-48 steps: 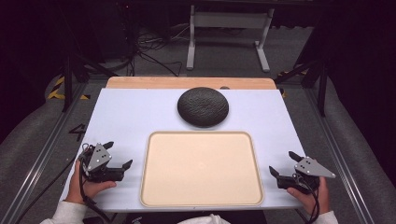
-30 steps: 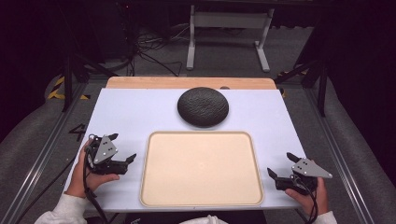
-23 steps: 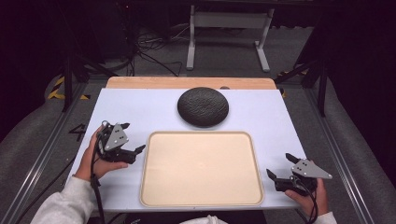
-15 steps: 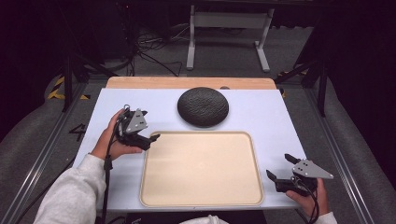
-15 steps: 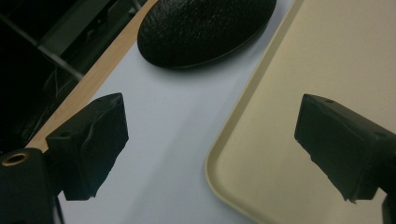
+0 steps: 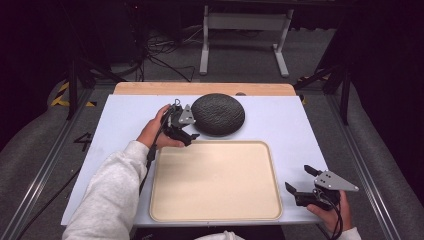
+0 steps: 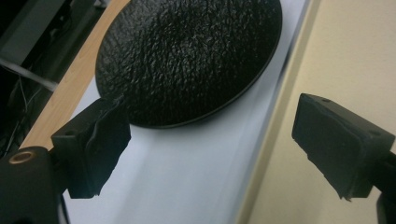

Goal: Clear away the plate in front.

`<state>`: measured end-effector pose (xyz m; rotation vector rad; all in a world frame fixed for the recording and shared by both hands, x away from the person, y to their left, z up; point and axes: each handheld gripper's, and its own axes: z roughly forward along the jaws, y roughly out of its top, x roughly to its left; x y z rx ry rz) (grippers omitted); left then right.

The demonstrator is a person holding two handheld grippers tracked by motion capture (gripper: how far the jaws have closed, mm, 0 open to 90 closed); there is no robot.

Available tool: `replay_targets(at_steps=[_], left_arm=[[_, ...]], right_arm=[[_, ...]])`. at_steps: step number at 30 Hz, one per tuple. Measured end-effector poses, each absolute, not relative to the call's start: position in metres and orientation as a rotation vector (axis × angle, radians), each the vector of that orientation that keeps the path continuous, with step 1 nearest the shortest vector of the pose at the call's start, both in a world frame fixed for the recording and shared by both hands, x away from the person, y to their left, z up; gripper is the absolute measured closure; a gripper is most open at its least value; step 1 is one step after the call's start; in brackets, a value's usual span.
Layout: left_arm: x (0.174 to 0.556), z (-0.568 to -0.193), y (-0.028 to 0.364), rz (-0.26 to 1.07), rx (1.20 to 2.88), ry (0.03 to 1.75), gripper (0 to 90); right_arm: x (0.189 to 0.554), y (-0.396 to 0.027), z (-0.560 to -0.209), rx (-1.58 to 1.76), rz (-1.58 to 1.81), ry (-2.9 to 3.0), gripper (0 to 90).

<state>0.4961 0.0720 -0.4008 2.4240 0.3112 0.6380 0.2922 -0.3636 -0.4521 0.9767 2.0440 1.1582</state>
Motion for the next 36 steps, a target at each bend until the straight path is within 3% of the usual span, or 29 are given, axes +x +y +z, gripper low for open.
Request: replay_targets(at_steps=[5, 12, 22, 29, 30, 32, 36], left_arm=[[0.502, -0.416, 0.059, 0.646, 2.471, 0.285, 13.8], [0.505, -0.429, 0.047, 0.771, 2.536, 0.233, 19.5], [0.504, -0.444, 0.031, 0.983, 2.574, 0.086, 36.3], [0.504, -0.451, 0.022, 1.089, 2.590, 0.011, 42.3], [0.503, -0.452, 0.021, 1.082, 2.607, -0.013, 45.6], [0.502, -0.455, 0.019, 1.086, 2.628, -0.056, 65.9], [0.496, -0.460, 0.014, 1.206, 2.617, -0.141, 72.3]], right_arm=[[0.291, -0.365, -0.452, 0.984, 1.161, 2.040, 9.3], [0.290, -0.366, -0.453, 0.988, 1.153, 2.042, 9.3], [0.290, -0.368, -0.454, 0.996, 1.147, 2.043, 9.4], [0.290, -0.368, -0.454, 0.998, 1.146, 2.042, 9.3], [0.290, -0.368, -0.454, 0.998, 1.146, 2.042, 9.4], [0.290, -0.367, -0.454, 0.996, 1.141, 2.046, 9.4], [0.290, -0.367, -0.454, 0.996, 1.142, 2.045, 9.3]])
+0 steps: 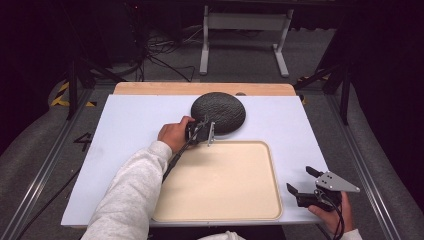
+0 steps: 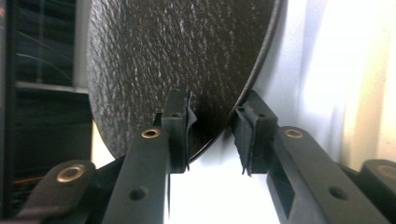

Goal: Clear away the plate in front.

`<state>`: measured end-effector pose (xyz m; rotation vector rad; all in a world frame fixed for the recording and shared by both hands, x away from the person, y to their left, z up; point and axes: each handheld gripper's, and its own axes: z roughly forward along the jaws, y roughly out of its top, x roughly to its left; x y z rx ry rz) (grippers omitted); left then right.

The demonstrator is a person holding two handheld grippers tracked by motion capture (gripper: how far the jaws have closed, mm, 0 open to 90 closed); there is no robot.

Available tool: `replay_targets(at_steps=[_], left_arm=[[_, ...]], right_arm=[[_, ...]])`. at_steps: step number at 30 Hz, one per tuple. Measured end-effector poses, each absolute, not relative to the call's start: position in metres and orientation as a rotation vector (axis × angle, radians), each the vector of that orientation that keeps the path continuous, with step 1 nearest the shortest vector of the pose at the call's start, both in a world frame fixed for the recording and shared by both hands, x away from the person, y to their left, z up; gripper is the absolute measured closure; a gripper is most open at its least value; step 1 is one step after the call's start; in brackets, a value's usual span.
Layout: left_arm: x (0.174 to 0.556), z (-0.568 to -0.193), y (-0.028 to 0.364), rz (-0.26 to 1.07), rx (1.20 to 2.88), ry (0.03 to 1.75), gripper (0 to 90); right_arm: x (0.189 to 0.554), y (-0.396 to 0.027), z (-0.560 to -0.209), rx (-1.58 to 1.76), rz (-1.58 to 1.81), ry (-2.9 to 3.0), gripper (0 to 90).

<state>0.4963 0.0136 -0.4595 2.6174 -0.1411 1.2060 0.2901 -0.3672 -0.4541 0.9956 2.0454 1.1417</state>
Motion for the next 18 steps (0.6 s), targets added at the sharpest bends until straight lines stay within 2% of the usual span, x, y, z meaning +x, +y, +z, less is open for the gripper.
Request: replay_targets(at_steps=[6, 9, 18], left_arm=[[0.489, -0.453, 0.006, 1.361, 2.538, -0.203, 82.3], [0.488, -0.449, 0.004, 1.366, 2.520, -0.193, 86.0], [0.479, -0.444, -0.001, 1.416, 2.501, -0.144, 87.0]], right_arm=[[0.290, -0.367, -0.454, 0.994, 1.135, 2.050, 9.3], [0.290, -0.366, -0.454, 0.990, 1.133, 2.051, 9.3], [0.290, -0.366, -0.455, 0.986, 1.129, 2.060, 9.9]])
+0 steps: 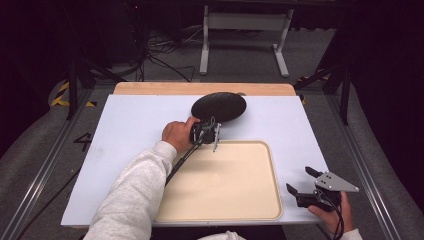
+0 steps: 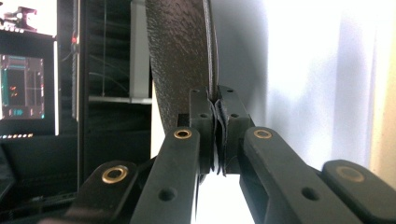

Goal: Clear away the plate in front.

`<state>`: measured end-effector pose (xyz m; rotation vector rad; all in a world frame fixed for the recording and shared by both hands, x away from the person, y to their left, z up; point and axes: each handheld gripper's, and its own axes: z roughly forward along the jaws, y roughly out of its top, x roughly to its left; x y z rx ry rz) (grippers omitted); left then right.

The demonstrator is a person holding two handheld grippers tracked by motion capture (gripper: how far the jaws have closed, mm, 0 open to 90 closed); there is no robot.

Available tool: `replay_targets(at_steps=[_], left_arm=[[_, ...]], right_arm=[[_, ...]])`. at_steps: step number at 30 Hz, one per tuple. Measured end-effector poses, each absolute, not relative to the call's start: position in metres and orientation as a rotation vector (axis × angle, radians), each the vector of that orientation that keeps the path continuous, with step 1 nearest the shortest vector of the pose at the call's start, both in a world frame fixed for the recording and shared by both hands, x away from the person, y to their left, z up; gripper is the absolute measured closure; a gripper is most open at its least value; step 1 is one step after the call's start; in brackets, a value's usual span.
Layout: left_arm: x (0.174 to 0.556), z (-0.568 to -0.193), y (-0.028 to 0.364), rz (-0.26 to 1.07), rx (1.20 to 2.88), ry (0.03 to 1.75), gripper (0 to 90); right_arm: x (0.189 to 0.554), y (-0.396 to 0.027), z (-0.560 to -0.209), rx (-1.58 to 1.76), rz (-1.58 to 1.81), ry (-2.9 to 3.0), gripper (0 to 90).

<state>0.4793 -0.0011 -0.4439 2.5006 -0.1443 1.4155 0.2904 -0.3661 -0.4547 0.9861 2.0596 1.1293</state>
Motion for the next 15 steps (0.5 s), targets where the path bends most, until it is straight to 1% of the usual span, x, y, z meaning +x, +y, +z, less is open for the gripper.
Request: replay_targets(at_steps=[4, 8, 15], left_arm=[[0.476, -0.441, -0.002, 1.411, 2.492, -0.121, 87.0], [0.472, -0.435, 0.002, 1.369, 2.469, -0.084, 86.6], [0.456, -0.426, 0.009, 1.403, 2.450, -0.080, 85.5]], right_arm=[[0.290, -0.365, -0.455, 0.980, 1.120, 2.066, 10.6], [0.290, -0.365, -0.455, 0.974, 1.109, 2.076, 11.1], [0.290, -0.364, -0.455, 0.967, 1.104, 2.092, 11.2]])
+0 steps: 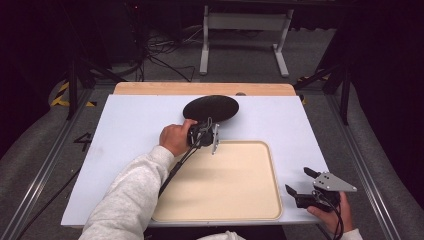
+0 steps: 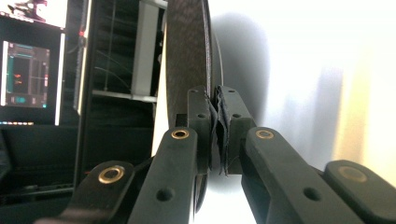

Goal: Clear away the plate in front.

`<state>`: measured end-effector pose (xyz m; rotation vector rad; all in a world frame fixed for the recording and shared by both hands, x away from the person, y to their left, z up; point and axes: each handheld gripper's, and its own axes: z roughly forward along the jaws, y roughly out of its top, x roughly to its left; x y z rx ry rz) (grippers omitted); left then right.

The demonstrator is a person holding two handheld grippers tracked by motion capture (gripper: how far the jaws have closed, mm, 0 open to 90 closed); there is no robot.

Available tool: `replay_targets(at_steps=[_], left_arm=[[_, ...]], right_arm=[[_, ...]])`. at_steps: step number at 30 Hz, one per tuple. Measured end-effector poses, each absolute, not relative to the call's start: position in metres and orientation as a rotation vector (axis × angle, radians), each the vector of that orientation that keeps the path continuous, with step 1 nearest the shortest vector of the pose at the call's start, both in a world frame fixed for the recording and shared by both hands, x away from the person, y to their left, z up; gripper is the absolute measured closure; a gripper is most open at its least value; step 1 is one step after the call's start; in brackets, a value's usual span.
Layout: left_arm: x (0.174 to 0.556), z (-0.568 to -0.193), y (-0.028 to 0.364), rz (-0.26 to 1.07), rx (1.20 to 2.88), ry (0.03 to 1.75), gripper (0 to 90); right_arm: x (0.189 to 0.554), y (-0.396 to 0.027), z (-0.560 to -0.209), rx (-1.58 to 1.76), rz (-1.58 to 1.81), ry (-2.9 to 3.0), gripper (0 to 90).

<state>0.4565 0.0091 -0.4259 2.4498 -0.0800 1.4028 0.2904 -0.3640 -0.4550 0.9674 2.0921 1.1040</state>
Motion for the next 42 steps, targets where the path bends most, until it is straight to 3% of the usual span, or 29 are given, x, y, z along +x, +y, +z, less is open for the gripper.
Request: replay_targets(at_steps=[7, 17, 27, 42], left_arm=[[0.434, -0.413, 0.020, 1.407, 2.416, -0.077, 85.2], [0.372, -0.388, 0.037, 1.450, 2.365, -0.190, 84.5], [0.301, -0.379, 0.041, 1.387, 2.306, -0.333, 84.0], [0.262, -0.394, 0.034, 1.304, 2.265, -0.455, 82.9]], right_arm=[[0.291, -0.363, -0.455, 0.971, 1.084, 2.108, 11.9], [0.292, -0.363, -0.455, 0.981, 1.076, 2.108, 11.6], [0.291, -0.363, -0.455, 0.983, 1.071, 2.106, 12.2], [0.292, -0.364, -0.455, 1.005, 1.079, 2.104, 11.5]])
